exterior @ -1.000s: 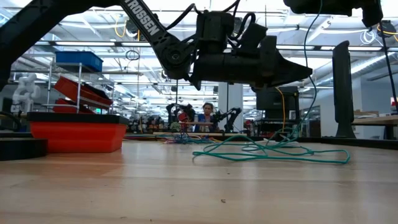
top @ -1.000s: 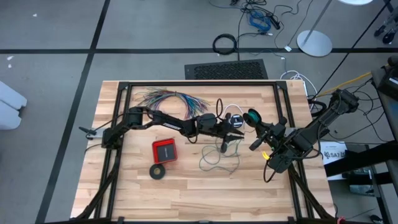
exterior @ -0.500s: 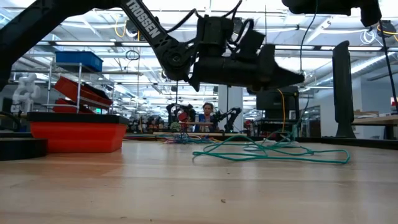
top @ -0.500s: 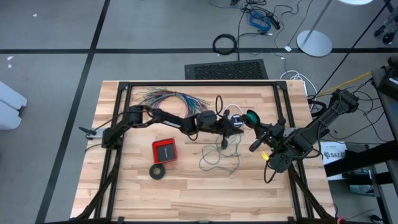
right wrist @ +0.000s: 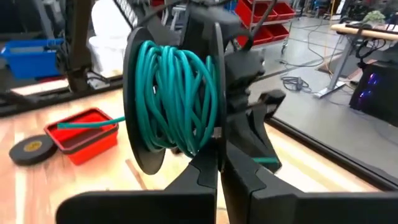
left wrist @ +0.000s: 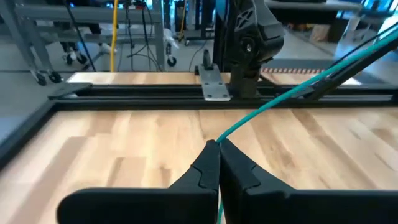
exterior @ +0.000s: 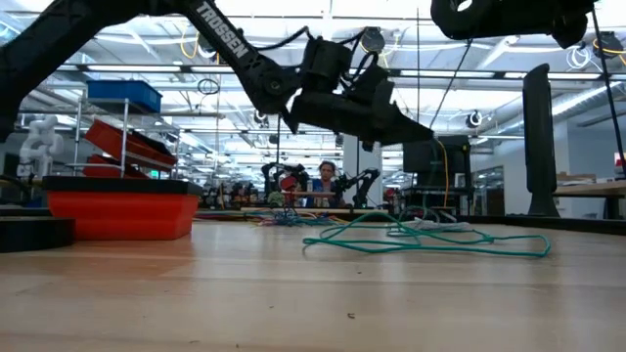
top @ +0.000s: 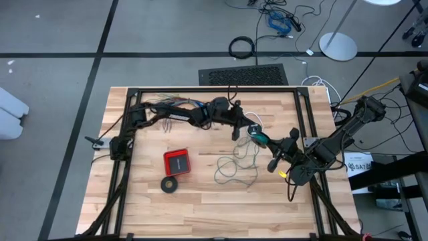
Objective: Coil cords
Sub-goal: Coil the green wire onto the spool
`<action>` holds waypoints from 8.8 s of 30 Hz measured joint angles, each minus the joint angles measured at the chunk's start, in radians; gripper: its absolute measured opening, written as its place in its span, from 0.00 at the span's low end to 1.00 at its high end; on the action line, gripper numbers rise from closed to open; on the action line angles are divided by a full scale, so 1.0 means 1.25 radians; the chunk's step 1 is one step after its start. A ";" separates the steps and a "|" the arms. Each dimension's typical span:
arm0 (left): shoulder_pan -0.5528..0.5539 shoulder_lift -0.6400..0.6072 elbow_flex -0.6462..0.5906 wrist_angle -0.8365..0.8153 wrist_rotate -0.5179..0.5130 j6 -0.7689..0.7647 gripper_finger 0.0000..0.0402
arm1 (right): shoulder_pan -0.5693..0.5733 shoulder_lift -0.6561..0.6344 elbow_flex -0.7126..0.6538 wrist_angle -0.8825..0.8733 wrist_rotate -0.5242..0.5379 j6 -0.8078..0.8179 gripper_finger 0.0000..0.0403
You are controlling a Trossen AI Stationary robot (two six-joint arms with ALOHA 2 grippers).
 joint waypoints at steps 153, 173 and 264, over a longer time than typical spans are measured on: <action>-0.046 -0.078 -0.049 0.079 0.258 0.127 0.28 | -0.168 -0.068 0.000 0.318 -0.002 -0.408 0.00; -0.042 0.030 -0.049 0.284 0.430 0.017 0.28 | -0.120 -0.099 0.000 0.315 -0.018 -0.414 0.00; 0.034 0.039 0.057 0.101 0.334 -0.144 0.00 | -0.234 0.067 0.000 -0.302 -0.217 0.011 0.00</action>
